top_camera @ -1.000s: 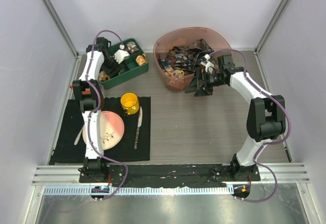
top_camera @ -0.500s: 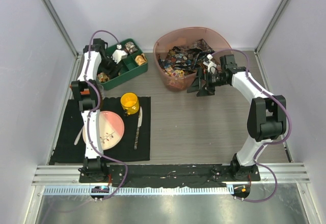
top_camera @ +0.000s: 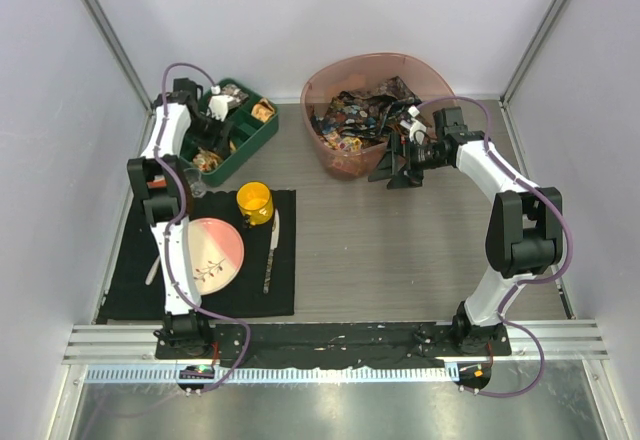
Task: Roll the ties
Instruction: Place the tie in the storage box.
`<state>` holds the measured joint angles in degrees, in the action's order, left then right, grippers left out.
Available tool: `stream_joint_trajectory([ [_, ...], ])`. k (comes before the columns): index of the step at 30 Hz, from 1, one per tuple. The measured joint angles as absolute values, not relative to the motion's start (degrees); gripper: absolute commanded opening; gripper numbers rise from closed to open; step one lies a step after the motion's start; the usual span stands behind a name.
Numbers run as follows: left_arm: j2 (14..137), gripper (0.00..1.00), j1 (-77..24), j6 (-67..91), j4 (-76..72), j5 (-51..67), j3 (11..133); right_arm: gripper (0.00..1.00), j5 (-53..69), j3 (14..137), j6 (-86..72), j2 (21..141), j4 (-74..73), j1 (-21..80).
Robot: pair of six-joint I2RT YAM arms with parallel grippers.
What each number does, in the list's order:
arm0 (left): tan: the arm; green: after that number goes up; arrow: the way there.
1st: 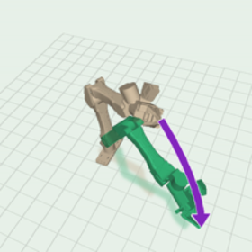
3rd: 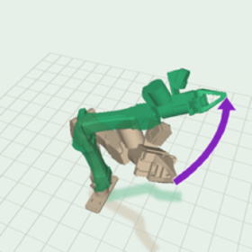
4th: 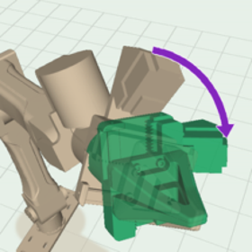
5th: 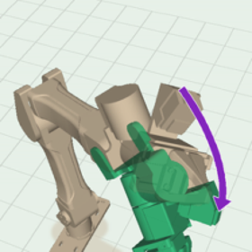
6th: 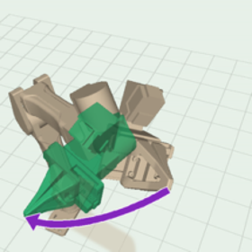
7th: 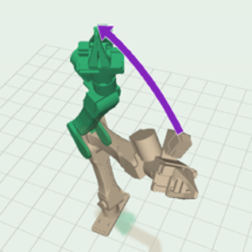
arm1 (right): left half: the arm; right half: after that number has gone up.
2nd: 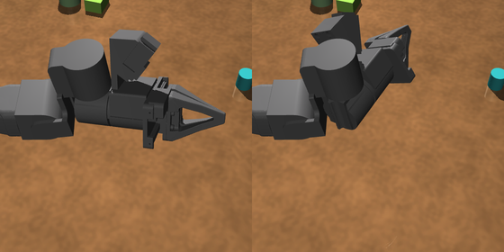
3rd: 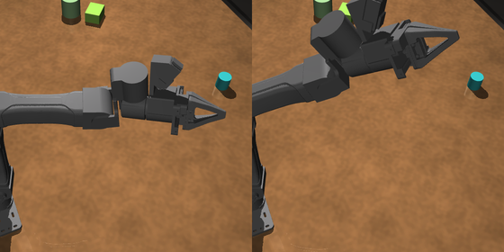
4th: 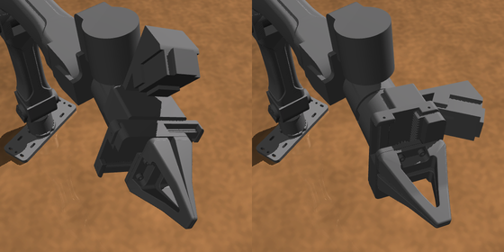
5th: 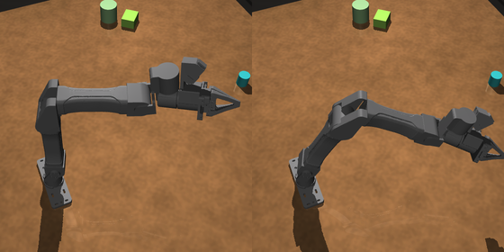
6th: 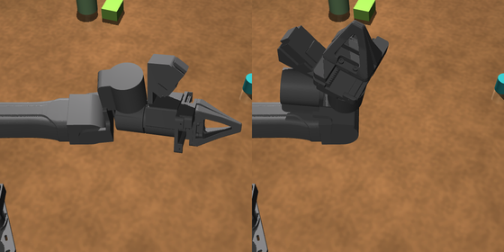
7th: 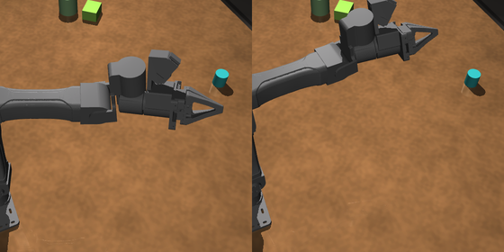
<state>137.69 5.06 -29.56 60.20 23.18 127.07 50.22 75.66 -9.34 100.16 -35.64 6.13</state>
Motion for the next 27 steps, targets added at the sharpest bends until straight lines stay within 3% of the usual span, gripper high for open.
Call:
stream_joint_trajectory([
  [17, 135.0, 0.0, 5.4, -24.1, 60.5, 24.8, 135.3, 0.99, 50.7, 75.6, -9.4, 100.2, -35.6, 6.1],
  [27, 135.1, 0.0, 7.2, -17.5, 69.5, 31.8, 139.5, 0.99, 50.7, 75.6, -9.4, 100.2, -35.6, 6.1],
])
